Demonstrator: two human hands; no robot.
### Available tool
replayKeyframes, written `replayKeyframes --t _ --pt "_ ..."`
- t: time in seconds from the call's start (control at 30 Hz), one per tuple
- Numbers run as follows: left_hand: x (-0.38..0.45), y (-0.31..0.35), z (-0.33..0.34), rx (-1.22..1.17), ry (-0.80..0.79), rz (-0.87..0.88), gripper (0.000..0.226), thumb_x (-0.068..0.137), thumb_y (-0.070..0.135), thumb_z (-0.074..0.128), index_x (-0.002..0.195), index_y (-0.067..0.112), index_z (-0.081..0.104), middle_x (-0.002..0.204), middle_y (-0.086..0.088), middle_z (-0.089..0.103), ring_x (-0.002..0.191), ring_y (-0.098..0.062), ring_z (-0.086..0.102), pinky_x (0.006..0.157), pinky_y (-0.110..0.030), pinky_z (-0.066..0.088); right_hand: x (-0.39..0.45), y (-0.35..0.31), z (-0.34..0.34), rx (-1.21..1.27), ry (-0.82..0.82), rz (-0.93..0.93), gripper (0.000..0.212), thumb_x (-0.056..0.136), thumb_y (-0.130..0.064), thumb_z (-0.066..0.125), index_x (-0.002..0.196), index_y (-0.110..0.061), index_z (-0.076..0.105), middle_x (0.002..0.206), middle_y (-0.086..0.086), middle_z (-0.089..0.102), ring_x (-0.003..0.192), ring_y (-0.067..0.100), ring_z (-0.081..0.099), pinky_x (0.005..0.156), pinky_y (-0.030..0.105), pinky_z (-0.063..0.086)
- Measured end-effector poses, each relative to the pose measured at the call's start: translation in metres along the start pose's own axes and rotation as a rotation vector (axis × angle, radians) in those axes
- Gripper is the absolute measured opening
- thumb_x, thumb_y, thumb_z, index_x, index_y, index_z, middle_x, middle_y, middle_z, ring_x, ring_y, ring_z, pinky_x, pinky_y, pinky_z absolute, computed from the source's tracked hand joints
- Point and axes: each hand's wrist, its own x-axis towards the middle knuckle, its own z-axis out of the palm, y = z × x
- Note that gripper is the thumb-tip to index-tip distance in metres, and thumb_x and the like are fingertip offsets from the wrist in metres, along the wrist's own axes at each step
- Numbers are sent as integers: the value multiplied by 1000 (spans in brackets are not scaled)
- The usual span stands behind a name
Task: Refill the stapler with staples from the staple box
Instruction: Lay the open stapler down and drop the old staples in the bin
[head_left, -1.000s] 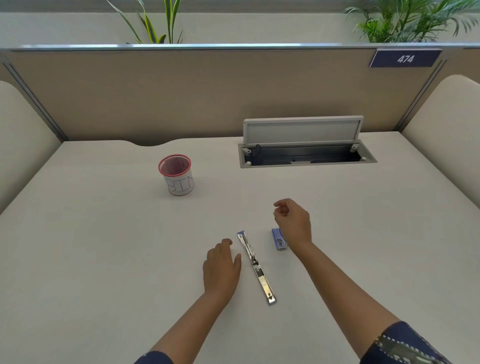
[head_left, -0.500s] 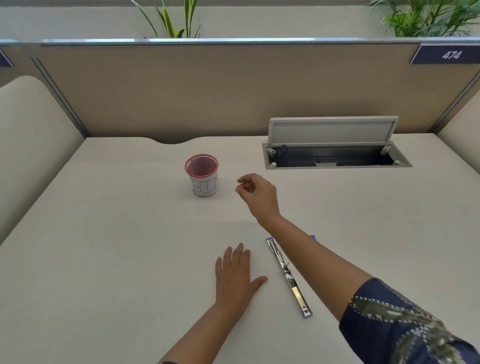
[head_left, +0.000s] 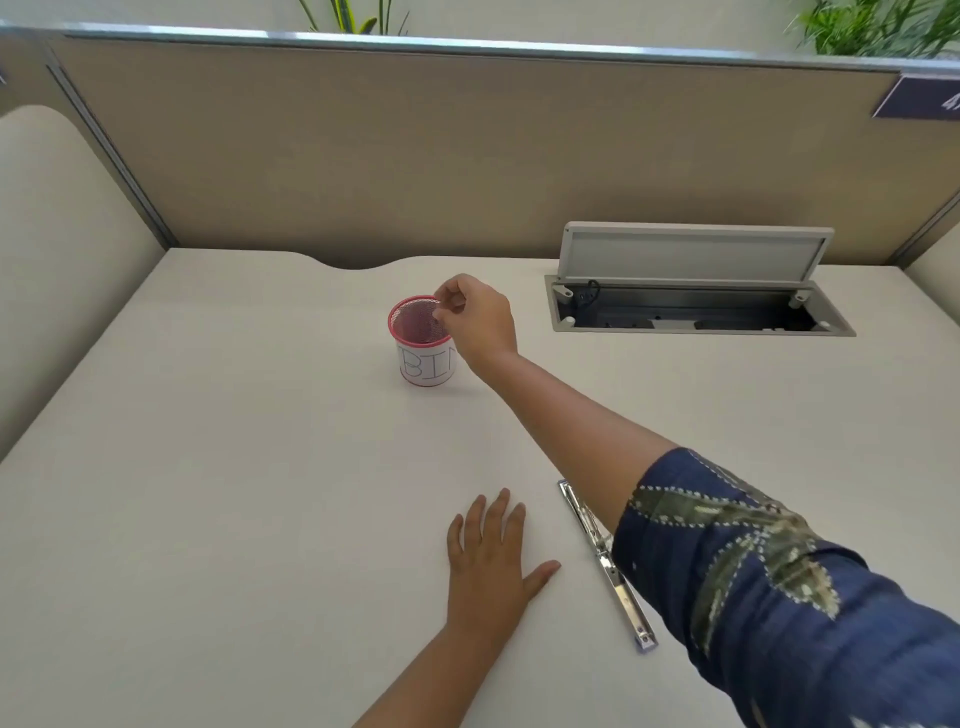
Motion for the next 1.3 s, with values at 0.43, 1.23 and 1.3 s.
replayKeyframes --t 0.43,1.23,1.3 --pt "-3 -1 3 -8 50 20 63 86 68 15 117 23 47 128 0 59 123 -23 36 100 -42 25 -12 8 -32 24 31 -56 17 81 -5 59 94 -14 66 90 1 70 85 15 63 78 27 49" --pt "15 -41 -1 -28 180 278 46 84 50 44 125 29 51 133 8 54 126 -15 38 105 -38 25 -12 97 11 -485 -276 92 30 94 -16 49 121 -8 59 122 14 56 112 29 54 90 33 43" --pt "17 -43 -2 -23 181 265 50 84 50 44 126 25 52 135 6 53 127 -16 37 105 -38 25 -3 100 21 -479 -274 95 29 92 -17 51 118 -9 60 119 13 58 109 29 56 87 33 44"
